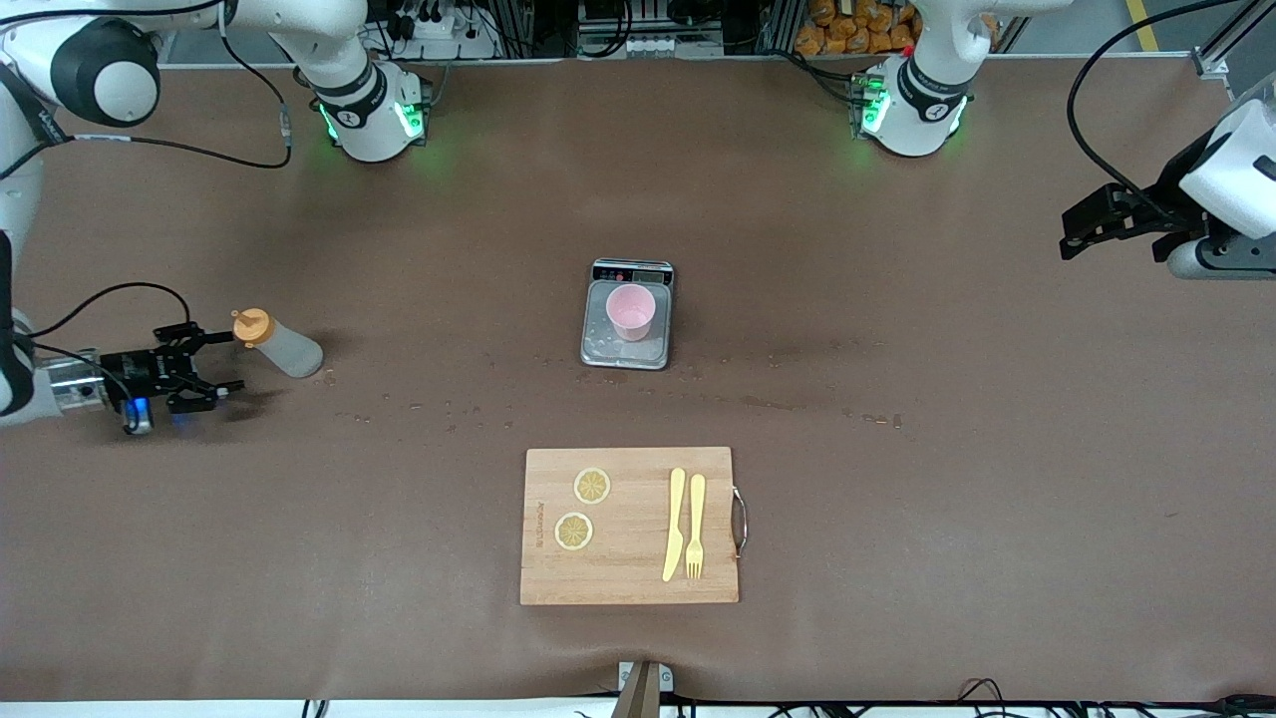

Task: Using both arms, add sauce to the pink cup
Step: 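Lower the sauce bottle onto the table and open the right gripper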

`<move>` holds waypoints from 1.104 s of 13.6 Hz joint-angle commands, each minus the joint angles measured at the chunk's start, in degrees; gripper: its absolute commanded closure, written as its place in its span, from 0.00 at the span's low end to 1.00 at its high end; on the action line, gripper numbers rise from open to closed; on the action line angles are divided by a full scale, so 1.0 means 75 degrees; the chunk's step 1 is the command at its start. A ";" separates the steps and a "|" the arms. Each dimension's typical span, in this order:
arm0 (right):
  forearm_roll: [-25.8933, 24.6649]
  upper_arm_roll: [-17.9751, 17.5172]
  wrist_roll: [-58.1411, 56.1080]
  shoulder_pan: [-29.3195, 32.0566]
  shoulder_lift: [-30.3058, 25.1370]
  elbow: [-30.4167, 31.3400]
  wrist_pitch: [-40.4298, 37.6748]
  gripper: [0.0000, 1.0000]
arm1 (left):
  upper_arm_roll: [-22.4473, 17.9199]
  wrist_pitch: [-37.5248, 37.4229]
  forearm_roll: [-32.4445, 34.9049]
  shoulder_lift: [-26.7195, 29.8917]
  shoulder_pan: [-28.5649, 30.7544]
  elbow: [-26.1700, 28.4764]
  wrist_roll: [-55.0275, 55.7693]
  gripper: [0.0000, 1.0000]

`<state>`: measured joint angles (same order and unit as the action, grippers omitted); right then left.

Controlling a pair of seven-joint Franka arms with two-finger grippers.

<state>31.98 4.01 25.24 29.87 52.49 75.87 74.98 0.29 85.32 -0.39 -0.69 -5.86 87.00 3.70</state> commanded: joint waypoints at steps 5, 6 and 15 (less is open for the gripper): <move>-0.1333 -0.0113 0.0536 -0.0582 -0.0483 -0.1537 -0.1300 0.00 | 0.0055 -0.0067 0.0051 -0.0036 0.0054 -0.0116 -0.0002 0.00; -0.1497 -0.0112 0.0536 -0.0759 -0.0611 -0.1631 -0.1406 0.00 | 0.0055 -0.0067 0.0051 -0.0036 0.0054 -0.0116 -0.0002 0.00; -0.1744 -0.0277 0.0221 -0.2270 -0.2193 -0.1656 -0.1606 0.00 | 0.0055 -0.0067 0.0051 -0.0036 0.0054 -0.0127 -0.0002 0.00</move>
<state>21.03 2.12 28.41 15.48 39.94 62.18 63.21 0.28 85.32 -0.39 -0.70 -5.85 86.99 3.70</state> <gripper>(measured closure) 0.000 0.000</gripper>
